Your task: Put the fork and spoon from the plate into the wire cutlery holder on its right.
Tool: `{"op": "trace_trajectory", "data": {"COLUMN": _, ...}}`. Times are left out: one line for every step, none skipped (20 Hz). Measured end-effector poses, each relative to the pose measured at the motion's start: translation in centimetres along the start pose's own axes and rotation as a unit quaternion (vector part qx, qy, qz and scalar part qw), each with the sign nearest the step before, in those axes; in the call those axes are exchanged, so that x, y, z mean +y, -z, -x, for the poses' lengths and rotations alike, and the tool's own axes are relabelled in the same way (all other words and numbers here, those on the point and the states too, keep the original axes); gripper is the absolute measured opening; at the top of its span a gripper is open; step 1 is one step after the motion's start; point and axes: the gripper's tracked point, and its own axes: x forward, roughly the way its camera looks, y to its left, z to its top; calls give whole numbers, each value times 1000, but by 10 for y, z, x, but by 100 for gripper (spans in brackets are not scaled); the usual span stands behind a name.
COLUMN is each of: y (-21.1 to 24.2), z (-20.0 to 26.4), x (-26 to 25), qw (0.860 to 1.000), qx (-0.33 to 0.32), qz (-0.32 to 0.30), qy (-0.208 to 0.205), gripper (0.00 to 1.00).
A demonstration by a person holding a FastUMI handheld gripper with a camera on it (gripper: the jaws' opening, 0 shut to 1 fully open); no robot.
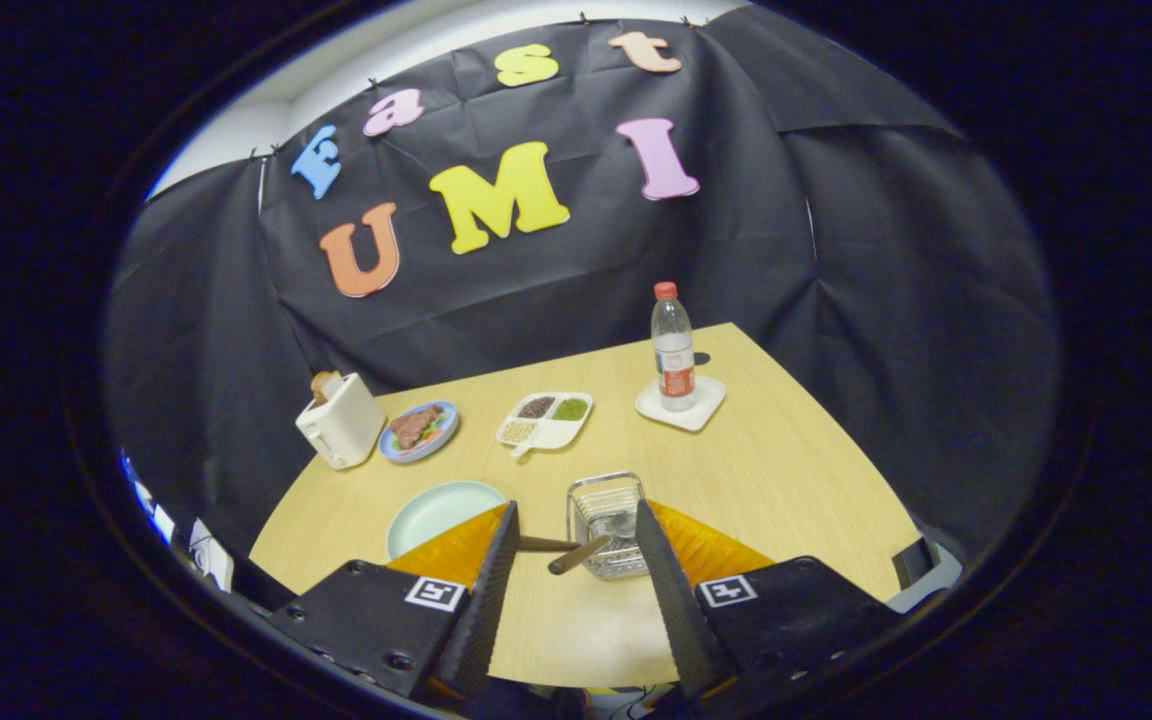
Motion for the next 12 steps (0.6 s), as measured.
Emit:
{"op": "trace_trajectory", "data": {"y": -5, "z": 8, "x": 1, "qw": 1000, "qx": -19, "qz": 7, "qy": 11, "gripper": 71}}
{"op": "trace_trajectory", "data": {"y": -9, "z": 19, "x": 8, "qw": 999, "qx": -38, "qz": 16, "qy": 17, "gripper": 73}}
{"op": "trace_trajectory", "data": {"y": -13, "z": 30, "x": 16, "qw": 998, "qx": -58, "qz": 25, "qy": 18, "gripper": 75}}
{"op": "trace_trajectory", "data": {"y": -15, "z": 40, "x": 26, "qw": 996, "qx": -76, "qz": 35, "qy": 15, "gripper": 75}}
{"op": "trace_trajectory", "data": {"y": -17, "z": 51, "x": 35, "qw": 995, "qx": -93, "qz": 42, "qy": 13, "gripper": 77}}
{"op": "trace_trajectory", "data": {"y": -20, "z": 61, "x": 42, "qw": 993, "qx": -110, "qz": 46, "qy": 14, "gripper": 79}}
{"op": "trace_trajectory", "data": {"y": -23, "z": 71, "x": 51, "qw": 991, "qx": -126, "qz": 50, "qy": 11, "gripper": 82}}
{"op": "trace_trajectory", "data": {"y": -23, "z": 81, "x": 60, "qw": 989, "qx": -139, "qz": 53, "qy": 7, "gripper": 84}}
{"op": "trace_trajectory", "data": {"y": -22, "z": 90, "x": 67, "qw": 987, "qx": -149, "qz": 54, "qy": 12, "gripper": 86}}
{"op": "trace_trajectory", "data": {"y": -20, "z": 96, "x": 72, "qw": 986, "qx": -157, "qz": 53, "qy": 15, "gripper": 89}}
{"op": "trace_trajectory", "data": {"y": -19, "z": 104, "x": 80, "qw": 985, "qx": -163, "qz": 53, "qy": 16, "gripper": 88}}
{"op": "trace_trajectory", "data": {"y": -16, "z": 111, "x": 90, "qw": 984, "qx": -168, "qz": 54, "qy": 13, "gripper": 90}}
